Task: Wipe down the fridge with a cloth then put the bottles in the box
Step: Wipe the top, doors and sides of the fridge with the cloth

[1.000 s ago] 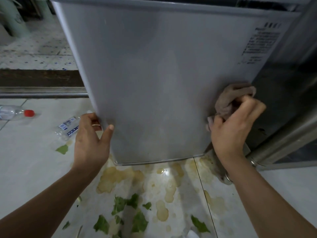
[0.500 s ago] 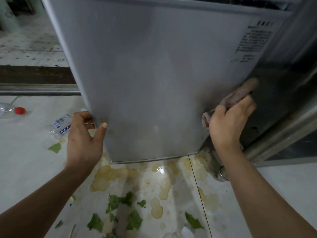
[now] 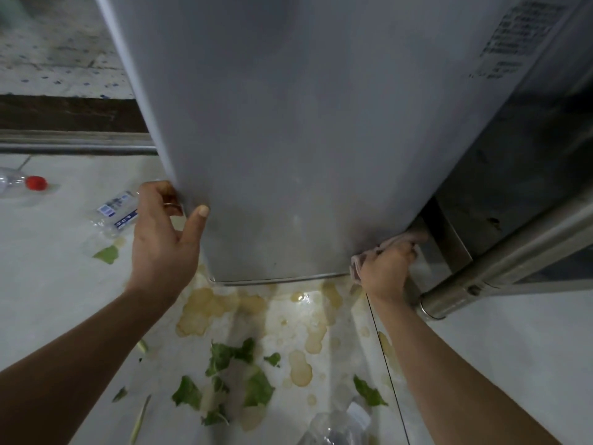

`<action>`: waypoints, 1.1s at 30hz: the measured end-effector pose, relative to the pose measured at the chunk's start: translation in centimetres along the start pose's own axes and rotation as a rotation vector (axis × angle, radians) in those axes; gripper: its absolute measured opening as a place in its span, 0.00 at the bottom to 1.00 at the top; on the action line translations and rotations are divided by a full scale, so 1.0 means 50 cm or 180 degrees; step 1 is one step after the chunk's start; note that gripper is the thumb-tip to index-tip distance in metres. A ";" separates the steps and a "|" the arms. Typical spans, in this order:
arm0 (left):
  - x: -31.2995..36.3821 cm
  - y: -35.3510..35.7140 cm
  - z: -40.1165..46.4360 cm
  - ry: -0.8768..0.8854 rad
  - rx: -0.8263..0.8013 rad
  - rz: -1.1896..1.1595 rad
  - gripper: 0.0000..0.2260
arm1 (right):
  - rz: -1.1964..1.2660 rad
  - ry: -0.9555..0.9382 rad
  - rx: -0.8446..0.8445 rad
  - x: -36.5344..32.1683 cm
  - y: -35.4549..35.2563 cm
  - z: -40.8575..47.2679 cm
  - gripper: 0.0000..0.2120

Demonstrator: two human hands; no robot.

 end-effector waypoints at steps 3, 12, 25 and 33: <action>-0.001 -0.009 0.003 0.0146 0.0011 0.0197 0.12 | 0.0342 -0.0463 0.0353 -0.072 -0.027 -0.031 0.24; -0.040 0.022 -0.023 0.0013 -0.0204 0.0346 0.10 | 0.0478 -0.1729 0.0672 -0.114 0.022 -0.111 0.09; -0.050 0.016 -0.002 0.0122 -0.0665 0.0331 0.11 | 0.0619 -0.2641 0.0627 -0.221 0.036 -0.188 0.12; -0.069 0.013 -0.005 0.0139 -0.0830 0.0439 0.05 | -0.1797 -0.4911 -0.0524 -0.110 0.170 -0.216 0.12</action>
Point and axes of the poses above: each hand's wrist, its own z-axis towards the middle knuckle, its own y-axis out of the palm, x = y × z, the point moved 6 cm from there along z, towards the middle knuckle, and after that the axes turned 11 degrees about z, right-handed, at the moved point
